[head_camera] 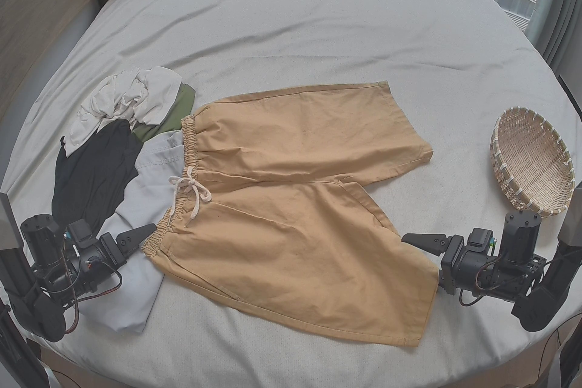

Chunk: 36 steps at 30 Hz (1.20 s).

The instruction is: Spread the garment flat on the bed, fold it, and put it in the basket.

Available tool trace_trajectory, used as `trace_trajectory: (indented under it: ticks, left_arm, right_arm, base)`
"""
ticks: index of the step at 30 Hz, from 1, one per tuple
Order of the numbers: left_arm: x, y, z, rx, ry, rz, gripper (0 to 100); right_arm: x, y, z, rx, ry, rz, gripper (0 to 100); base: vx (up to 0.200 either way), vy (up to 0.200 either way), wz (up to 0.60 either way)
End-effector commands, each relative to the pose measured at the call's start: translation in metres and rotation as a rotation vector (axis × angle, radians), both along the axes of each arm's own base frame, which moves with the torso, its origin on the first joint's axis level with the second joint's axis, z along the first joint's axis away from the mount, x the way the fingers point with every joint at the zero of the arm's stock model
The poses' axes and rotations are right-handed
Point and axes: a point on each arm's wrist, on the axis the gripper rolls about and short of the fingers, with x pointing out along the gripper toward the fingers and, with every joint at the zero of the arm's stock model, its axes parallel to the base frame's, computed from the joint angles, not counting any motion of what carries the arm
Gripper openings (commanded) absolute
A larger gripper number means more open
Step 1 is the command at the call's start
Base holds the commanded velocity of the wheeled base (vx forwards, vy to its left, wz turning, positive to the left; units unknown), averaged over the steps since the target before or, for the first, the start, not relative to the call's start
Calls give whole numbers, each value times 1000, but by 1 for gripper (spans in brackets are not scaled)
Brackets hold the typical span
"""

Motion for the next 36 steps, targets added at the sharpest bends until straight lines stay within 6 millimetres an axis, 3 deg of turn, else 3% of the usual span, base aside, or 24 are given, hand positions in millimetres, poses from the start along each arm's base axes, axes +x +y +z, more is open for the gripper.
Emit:
trace_trajectory:
  ticks: [1,17,27,36]
  left_arm:
    - [0,0,0,1,-1,-2,100]
    - [1,0,-3,5,7,0,100]
    - [1,1,-3,6,8,3,100]
    - [1,0,-3,5,10,0,100]
  right_arm:
    - [0,5,4,13,-7,19,100]
    - [15,6,51,144,-130,-17,100]
    - [13,-4,42,110,-85,-51,100]
    - [1,-18,19,-77,24,-71,100]
  base:
    - [0,0,0]
    - [0,0,0]
    - [0,0,0]
    - [0,0,0]
